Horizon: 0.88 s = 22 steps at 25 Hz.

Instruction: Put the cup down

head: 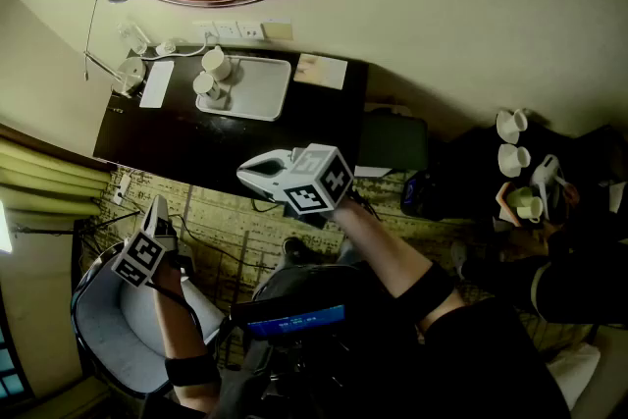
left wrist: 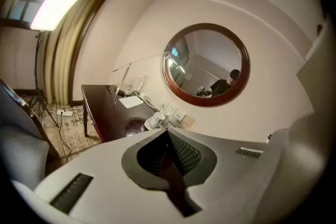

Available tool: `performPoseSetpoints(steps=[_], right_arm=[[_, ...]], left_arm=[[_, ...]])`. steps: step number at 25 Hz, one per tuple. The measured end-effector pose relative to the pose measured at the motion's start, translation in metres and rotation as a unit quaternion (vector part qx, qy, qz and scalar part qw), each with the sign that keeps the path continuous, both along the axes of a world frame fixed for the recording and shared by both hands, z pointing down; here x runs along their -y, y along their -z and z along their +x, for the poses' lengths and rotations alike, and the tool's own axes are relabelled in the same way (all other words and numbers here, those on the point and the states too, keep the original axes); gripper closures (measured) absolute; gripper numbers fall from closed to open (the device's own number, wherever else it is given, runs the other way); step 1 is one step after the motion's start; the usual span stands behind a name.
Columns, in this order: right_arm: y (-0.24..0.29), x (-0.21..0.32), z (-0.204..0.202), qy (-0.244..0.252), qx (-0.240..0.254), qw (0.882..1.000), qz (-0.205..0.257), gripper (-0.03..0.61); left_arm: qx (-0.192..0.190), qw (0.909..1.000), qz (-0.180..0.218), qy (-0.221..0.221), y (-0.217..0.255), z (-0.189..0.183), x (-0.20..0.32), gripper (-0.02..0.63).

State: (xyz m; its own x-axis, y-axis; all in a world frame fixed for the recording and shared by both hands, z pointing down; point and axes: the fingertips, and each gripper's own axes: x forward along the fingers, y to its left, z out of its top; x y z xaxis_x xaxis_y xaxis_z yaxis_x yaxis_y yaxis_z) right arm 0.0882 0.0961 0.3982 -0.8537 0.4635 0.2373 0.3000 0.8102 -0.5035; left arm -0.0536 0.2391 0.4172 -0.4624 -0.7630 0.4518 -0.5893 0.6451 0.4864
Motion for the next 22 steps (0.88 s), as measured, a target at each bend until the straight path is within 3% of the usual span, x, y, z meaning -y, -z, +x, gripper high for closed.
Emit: performPoseSetpoints(steps=[6,9,12,15,18,22], right_arm=[[-0.012,0.064,0.043,-0.080,-0.008,0.997,-0.003,0.577],[-0.019,0.103,0.072,-0.132,-0.018,0.991,0.004,0.577],[-0.024,0.141,0.101,-0.183,-0.033,0.982,0.039,0.577],[-0.030,0.174,0.129,-0.235,-0.054,0.965,0.100,0.577],[-0.038,0.204,0.156,-0.283,-0.082,0.941,0.167,0.577],[-0.046,0.231,0.182,-0.332,-0.105,0.918,0.189,0.577]], left_arm=[[0.040,0.9952,-0.038,-0.081,-0.003,0.034,0.066,0.614],[0.057,0.9879,-0.057,-0.132,-0.009,0.058,0.104,0.614],[0.073,0.9788,-0.068,-0.179,-0.013,0.083,0.140,0.614],[0.087,0.9707,-0.074,-0.211,-0.017,0.101,0.167,0.614],[0.107,0.9620,-0.089,-0.235,-0.017,0.118,0.190,0.614],[0.142,0.9521,-0.102,-0.251,-0.014,0.131,0.212,0.614]])
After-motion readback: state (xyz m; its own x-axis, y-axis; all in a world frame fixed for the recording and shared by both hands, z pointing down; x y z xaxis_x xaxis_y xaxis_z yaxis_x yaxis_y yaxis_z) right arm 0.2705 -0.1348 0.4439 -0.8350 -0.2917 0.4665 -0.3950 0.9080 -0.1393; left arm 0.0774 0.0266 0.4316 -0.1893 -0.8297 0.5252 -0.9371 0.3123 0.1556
